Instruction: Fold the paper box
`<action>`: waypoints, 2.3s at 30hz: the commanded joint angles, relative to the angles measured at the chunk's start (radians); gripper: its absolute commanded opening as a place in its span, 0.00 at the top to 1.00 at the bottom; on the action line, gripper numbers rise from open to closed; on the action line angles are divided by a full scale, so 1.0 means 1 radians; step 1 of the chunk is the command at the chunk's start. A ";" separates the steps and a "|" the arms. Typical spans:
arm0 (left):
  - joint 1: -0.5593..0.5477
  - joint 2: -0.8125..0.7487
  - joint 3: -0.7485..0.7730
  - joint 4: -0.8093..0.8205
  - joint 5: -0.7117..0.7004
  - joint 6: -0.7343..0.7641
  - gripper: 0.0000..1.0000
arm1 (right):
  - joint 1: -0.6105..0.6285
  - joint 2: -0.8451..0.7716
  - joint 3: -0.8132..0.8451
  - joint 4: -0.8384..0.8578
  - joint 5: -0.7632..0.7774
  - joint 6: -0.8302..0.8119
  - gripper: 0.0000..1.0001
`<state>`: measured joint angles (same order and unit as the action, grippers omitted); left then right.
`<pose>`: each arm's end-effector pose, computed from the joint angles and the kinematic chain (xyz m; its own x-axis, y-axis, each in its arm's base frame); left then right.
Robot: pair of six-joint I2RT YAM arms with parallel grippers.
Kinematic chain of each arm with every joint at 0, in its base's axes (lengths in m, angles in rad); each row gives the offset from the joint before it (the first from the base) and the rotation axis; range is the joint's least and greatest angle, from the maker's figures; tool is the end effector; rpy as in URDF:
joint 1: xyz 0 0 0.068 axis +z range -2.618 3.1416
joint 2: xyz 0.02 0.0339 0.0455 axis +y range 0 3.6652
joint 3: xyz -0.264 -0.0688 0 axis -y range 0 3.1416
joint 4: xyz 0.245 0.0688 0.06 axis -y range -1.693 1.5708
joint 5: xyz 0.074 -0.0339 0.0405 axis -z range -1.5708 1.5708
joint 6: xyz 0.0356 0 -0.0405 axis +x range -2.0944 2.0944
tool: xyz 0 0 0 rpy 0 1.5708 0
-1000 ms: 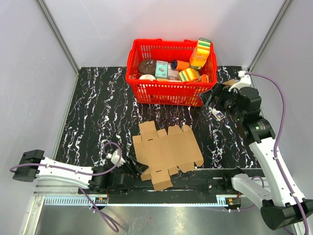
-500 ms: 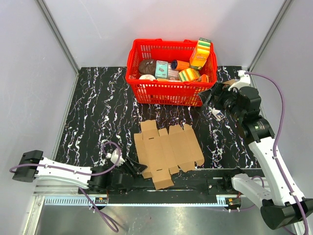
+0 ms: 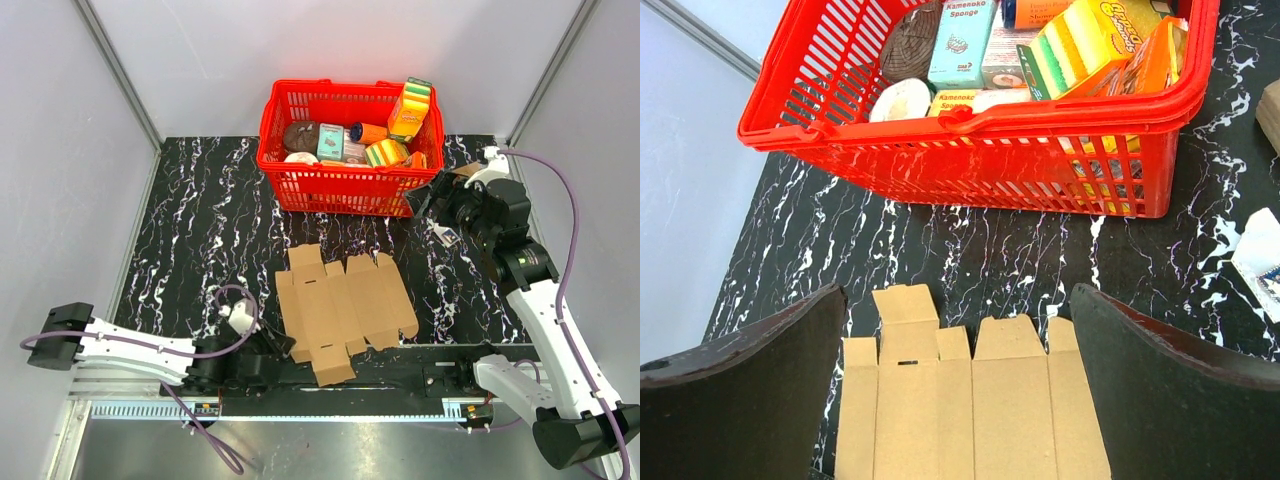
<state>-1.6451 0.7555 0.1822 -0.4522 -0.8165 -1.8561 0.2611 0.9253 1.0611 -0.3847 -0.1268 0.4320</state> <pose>0.0172 -0.1188 0.1279 -0.7001 -0.5529 -0.4519 -0.1392 0.7264 -0.6731 0.1937 0.0564 0.3901 -0.3729 0.3303 -0.8671 -0.2404 0.8682 0.4341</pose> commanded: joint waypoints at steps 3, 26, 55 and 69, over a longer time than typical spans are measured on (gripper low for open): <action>-0.004 0.065 0.180 -0.092 -0.078 0.158 0.75 | 0.003 -0.025 -0.021 0.053 -0.040 0.002 0.01; 0.002 0.016 0.351 -0.169 -0.095 0.550 1.00 | 0.003 -0.031 -0.030 0.053 -0.036 -0.021 0.01; 0.228 0.120 0.887 -0.322 0.091 1.603 1.00 | 0.003 -0.075 -0.055 0.127 -0.131 -0.125 0.01; 0.274 0.229 1.131 -0.479 0.250 1.848 1.00 | 0.003 -0.095 -0.012 0.224 -0.520 -0.265 0.01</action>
<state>-1.3964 0.9974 1.2129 -0.8837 -0.6151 -0.0929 0.2611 0.8253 0.9985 -0.2546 -0.4183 0.2451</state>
